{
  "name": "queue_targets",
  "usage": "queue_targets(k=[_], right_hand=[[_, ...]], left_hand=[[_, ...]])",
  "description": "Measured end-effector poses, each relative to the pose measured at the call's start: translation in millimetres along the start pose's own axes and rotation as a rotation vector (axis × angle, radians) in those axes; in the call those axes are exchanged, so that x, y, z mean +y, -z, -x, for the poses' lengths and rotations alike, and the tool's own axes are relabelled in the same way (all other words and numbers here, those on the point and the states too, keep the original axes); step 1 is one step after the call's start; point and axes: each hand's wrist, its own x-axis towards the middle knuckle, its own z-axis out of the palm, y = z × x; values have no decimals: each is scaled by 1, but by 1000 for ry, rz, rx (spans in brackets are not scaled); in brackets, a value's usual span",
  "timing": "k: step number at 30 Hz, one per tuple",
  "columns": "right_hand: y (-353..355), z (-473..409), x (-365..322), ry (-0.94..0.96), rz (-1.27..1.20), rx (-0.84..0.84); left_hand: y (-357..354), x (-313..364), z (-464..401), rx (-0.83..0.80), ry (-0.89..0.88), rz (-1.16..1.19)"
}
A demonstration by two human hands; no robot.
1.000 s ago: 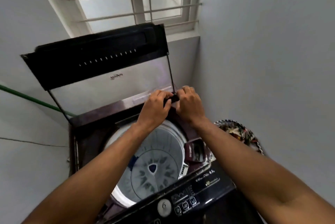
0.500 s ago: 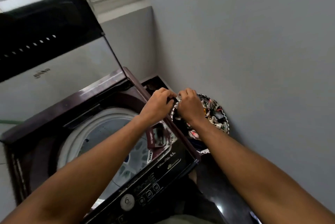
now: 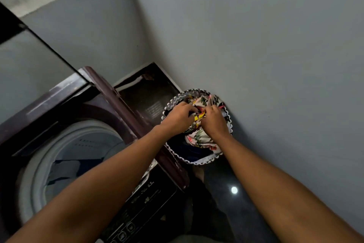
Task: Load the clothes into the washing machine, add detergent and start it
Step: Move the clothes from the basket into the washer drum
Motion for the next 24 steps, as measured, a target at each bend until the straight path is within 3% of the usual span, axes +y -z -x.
queue_targets(k=[13,20,24], right_hand=[[-43,-57,36,-42,101,-201],[-51,-57,39,-310,225,-397],[-66,-41,52,-264,249,-414]], left_hand=[[-44,-28,-41,-91,118,-33],[-61,-39,-39,-107,148,0],[-70,-35,-40,-108,149,4]])
